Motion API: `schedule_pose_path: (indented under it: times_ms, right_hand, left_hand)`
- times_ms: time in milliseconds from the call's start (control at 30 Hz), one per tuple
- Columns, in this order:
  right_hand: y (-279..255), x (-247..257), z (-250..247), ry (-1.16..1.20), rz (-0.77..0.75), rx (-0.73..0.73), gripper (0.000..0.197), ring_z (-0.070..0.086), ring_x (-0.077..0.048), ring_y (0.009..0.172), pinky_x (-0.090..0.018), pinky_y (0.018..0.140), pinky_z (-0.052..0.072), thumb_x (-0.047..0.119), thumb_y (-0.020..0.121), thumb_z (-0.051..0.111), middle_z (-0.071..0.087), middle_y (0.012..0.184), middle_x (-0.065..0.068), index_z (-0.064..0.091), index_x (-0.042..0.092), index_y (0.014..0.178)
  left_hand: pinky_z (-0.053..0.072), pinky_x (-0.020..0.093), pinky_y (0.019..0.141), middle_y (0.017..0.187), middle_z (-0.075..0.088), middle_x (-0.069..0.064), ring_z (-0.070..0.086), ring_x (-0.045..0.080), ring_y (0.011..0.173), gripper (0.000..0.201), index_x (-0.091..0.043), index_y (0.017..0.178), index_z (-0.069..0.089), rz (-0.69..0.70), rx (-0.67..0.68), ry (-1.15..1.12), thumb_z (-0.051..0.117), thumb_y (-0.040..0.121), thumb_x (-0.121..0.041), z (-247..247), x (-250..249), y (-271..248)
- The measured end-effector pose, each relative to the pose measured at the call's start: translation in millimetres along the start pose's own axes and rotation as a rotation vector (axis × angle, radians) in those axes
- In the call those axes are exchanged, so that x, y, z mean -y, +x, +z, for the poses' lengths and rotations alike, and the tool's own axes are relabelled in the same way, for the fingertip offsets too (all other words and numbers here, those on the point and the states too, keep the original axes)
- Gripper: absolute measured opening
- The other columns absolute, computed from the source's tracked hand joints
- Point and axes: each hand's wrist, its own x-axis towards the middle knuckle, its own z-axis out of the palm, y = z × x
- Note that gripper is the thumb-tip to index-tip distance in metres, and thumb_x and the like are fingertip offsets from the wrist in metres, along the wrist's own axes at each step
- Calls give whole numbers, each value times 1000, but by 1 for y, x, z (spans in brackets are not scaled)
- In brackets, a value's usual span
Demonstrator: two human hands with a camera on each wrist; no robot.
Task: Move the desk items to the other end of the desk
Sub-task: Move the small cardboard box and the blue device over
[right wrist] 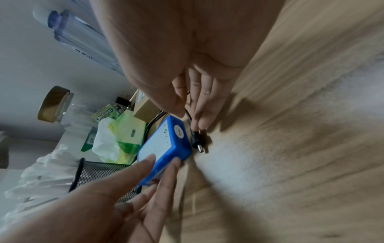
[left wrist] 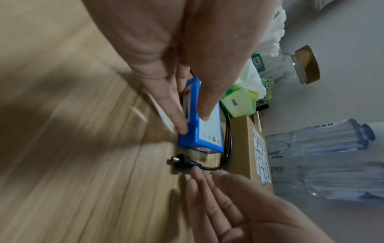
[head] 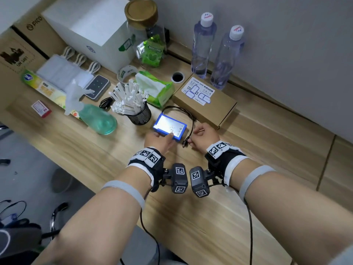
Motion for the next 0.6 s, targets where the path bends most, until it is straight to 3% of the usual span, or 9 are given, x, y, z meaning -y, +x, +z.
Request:
schedule_pose_path:
  times_ms: [67,133,233,333,467,600]
  right_hand:
    - [-5,-2,-2,18,-11,32,18,71,-26,73,-50,78,60,2,82,61,73,81,-12,58,20,82]
    - [-10,-7,-7,22,-25,44,18,73,-28,79,-50,79,60,1,83,63,74,86,-14,61,18,83]
    - [-22,-16,-18,9,-41,37,16,71,-26,72,-46,74,59,4,85,61,75,87,-16,64,20,81]
    - [-39,-26,-36,28,-34,45,17,70,-28,75,-52,75,58,7,86,58,74,87,-16,65,20,77]
    - [-83,-34,-75,33,-58,3,19,70,-26,86,-40,75,58,4,88,57,73,96,-17,63,18,78]
    - [-142,-57,-121,83,-52,-106,17,68,-19,89,-38,83,58,6,92,56,70,98,-10,63,18,82]
  left_hand:
    - [52,43,98,105,62,11,67,28,102,36,-11,123,42,-37,36,-83,59,94,1,1,0,-12]
    - [57,44,92,116,61,16,69,29,103,48,-11,131,40,-23,25,-53,63,91,2,-2,3,-20]
    - [60,37,85,108,68,16,72,24,91,37,-8,121,51,40,14,69,68,88,-5,-7,7,-36]
    - [59,32,78,100,68,14,71,22,82,26,-3,114,59,91,66,134,67,90,-9,-7,10,-62]
    - [55,31,79,96,67,11,67,19,82,11,-7,104,60,141,161,198,62,94,-10,1,15,-103]
    - [50,25,72,85,62,6,61,16,74,4,-9,93,58,202,322,228,57,96,-7,19,25,-152]
